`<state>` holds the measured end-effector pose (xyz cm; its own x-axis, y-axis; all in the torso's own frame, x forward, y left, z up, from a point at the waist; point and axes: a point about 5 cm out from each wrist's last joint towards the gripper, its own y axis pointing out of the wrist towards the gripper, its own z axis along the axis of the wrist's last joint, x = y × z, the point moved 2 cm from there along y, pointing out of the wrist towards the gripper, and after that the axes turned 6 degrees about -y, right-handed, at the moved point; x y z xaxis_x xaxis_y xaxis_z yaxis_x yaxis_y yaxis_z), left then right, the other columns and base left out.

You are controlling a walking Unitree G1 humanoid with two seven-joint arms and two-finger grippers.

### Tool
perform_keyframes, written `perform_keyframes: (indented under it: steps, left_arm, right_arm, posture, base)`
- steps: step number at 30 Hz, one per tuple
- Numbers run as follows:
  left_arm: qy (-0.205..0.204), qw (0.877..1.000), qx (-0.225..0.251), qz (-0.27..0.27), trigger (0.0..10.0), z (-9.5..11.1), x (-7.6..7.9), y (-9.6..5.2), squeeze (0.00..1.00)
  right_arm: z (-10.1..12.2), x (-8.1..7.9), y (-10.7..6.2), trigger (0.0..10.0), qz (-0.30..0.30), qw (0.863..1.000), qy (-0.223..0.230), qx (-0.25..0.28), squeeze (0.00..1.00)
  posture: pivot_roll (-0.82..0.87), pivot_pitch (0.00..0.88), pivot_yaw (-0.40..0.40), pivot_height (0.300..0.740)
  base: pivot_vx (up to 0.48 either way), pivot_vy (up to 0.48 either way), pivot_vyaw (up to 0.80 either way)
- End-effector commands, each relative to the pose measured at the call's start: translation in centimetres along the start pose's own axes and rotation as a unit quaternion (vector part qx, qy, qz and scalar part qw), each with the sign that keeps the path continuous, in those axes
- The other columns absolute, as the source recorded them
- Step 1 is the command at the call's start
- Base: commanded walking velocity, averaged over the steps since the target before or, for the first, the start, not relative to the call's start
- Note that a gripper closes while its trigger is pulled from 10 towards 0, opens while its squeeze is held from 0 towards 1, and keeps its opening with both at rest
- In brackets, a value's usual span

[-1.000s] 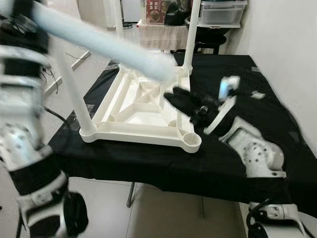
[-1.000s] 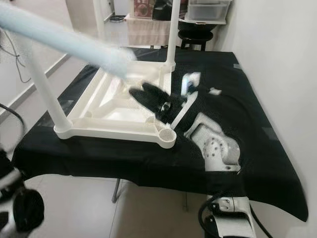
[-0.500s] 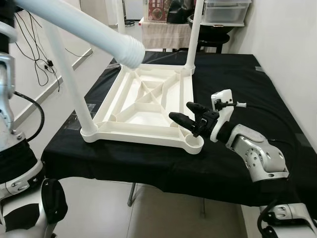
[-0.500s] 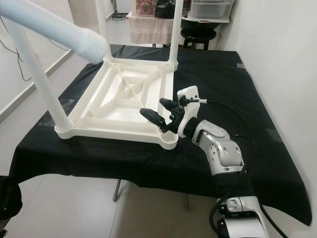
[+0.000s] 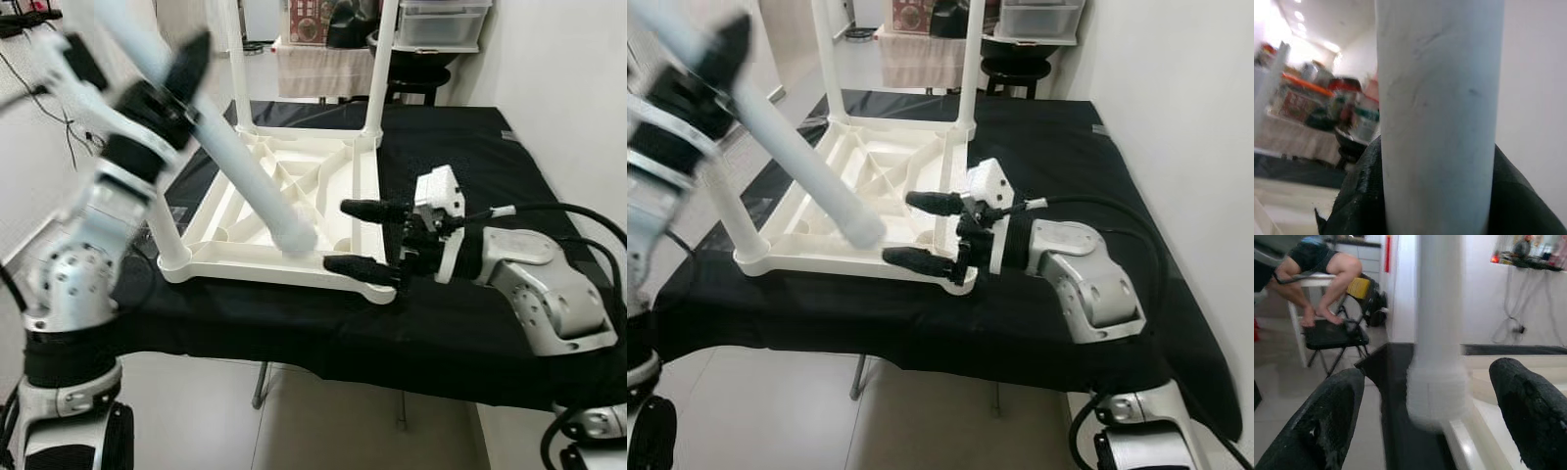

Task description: Building children table

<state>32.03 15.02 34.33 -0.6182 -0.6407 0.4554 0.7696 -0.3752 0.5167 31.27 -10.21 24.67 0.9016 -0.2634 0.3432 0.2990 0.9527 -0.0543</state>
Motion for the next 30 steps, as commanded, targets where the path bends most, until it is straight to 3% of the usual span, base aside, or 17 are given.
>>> perform_keyframes:
  steps: [1, 4, 5, 6, 7, 8, 15, 27, 28, 29, 30]
  left_arm:
    - [0.003, 1.0, -0.019, -0.007, 0.0, -0.8, 0.2, 0.0, 0.0]
    - [0.014, 0.998, -0.063, -0.025, 0.0, -2.8, 0.8, -0.2, 0.0]
    - [0.014, 0.998, -0.063, -0.025, 0.0, -2.8, 0.8, -0.2, 0.0]
    - [0.018, 0.997, -0.069, -0.028, 0.0, -3.2, 0.9, -0.2, 0.0]
    - [0.018, 0.997, -0.069, -0.028, 0.0, -3.2, 0.9, -0.2, 0.0]
    - [0.017, 0.997, -0.073, -0.032, 0.0, -3.4, 1.1, -0.2, 0.0]
    - [0.054, 0.991, -0.107, -0.06, 0.0, -5.2, 2.3, 0.0, 0.0]
    - [0.075, 0.985, -0.13, -0.085, 0.0, -6.8, 3.3, 0.3, 0.0]
    - [0.08, 0.984, -0.133, -0.087, 0.0, -7.0, 3.4, 0.2, 0.0]
    - [0.083, 0.984, -0.135, -0.087, 0.0, -7.1, 3.4, 0.2, 0.0]
    - [0.084, 0.983, -0.135, -0.088, 0.0, -7.1, 3.4, 0.2, 0.0]
  right_arm:
    - [0.4, -0.7, 1.1, 10.0, 0.02, 1.0, -0.018, -0.001, 1.0]
    - [0.1, -1.3, 3.2, 10.0, 0.019, 1.0, -0.012, -0.001, 0.27]
    - [0.1, -1.3, 3.2, 10.0, 0.019, 1.0, -0.012, -0.001, 0.27]
    - [0.0, -1.4, 3.5, 10.0, 0.02, 1.0, -0.009, -0.004, 0.11]
    - [0.0, -1.4, 3.5, 10.0, 0.02, 1.0, -0.009, -0.004, 0.11]
    - [-0.3, -1.4, 3.9, 10.0, 0.018, 1.0, -0.004, -0.014, 0.0]
    - [-2.3, -1.3, 6.4, 10.0, -0.011, 0.997, 0.035, -0.071, 0.0]
    - [-3.2, -1.1, 8.8, 10.0, -0.062, 0.991, 0.082, -0.083, 0.0]
    - [-3.5, -1.1, 9.0, 4.6, -0.071, 0.99, 0.087, -0.087, 0.0]
    - [-3.6, -1.0, 9.1, 0.0, -0.077, 0.989, 0.089, -0.089, 0.0]
    - [-3.7, -1.0, 9.1, 0.0, -0.081, 0.989, 0.09, -0.09, 0.0]
  posture:
    - [-0.04, 0.035, 0.012, 0.74]
    - [-0.04, 0.033, 0.012, 0.74]
    - [-0.04, 0.033, 0.012, 0.74]
    - [-0.03, 0.033, 0.012, 0.74]
    - [-0.03, 0.033, 0.012, 0.74]
    - [-0.03, 0.035, 0.011, 0.74]
    - [-0.03, 0.033, 0.008, 0.74]
    - [-0.03, 0.032, 0.007, 0.74]
    - [-0.03, 0.033, 0.008, 0.74]
    - [-0.03, 0.033, 0.008, 0.74]
    - [-0.03, 0.032, 0.008, 0.74]
  base:
    - [0.0, 0.0, 0.0]
    - [0.0, 0.0, 0.0]
    - [0.0, 0.0, 0.0]
    - [0.0, 0.0, 0.0]
    - [0.0, 0.0, 0.0]
    - [0.0, 0.0, 0.0]
    - [0.0, 0.0, 0.0]
    - [0.0, 0.0, 0.0]
    - [0.0, 0.0, 0.0]
    - [0.0, 0.0, 0.0]
    - [0.0, 0.0, 0.0]
